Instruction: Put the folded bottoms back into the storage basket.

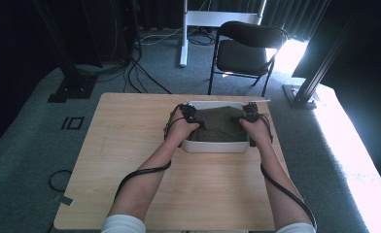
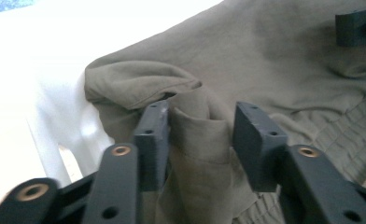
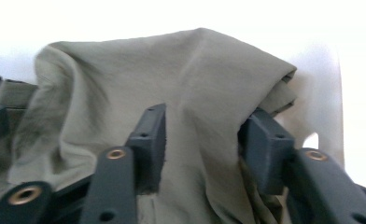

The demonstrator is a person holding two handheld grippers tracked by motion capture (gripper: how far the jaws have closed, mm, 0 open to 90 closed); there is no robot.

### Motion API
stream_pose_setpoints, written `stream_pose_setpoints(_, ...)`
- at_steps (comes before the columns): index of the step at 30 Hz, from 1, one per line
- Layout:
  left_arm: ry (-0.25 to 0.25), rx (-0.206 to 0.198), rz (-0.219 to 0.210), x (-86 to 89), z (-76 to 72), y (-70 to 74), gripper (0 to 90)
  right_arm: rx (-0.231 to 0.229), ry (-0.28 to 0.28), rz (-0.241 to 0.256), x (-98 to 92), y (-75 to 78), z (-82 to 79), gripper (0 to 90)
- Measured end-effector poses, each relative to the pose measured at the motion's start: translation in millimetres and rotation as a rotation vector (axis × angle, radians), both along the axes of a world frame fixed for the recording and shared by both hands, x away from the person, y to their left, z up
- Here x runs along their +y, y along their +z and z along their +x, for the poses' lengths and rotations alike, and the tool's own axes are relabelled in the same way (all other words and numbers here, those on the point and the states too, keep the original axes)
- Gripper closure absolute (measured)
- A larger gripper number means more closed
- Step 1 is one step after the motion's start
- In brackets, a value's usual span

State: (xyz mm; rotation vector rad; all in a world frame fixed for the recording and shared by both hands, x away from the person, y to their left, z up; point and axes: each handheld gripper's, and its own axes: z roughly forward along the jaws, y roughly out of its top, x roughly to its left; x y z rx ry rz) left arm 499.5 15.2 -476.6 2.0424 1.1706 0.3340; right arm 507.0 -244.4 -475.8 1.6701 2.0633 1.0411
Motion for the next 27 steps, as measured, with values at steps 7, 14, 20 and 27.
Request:
stream_pose_setpoints(7,0.005,-0.084,-0.003,8.6,-3.3,11.9,31.2,-0.093,0.017,0.017,-4.1,12.8,-4.7,28.6)
stream_pose_setpoints(14,-0.017,-0.169,-0.006,19.2,-12.1,18.4,19.0,-0.177,0.088,-0.003,-3.7,26.1,-16.0,20.6)
stream_pose_setpoints(20,-0.075,-0.2,0.019,21.1,-24.7,11.9,18.9,-0.164,0.101,0.003,0.3,22.8,-27.0,17.0)
stream_pose_setpoints(27,-0.062,-0.239,-0.047,25.9,-35.8,10.3,18.9,-0.209,0.105,0.028,1.3,19.6,-36.8,14.4)
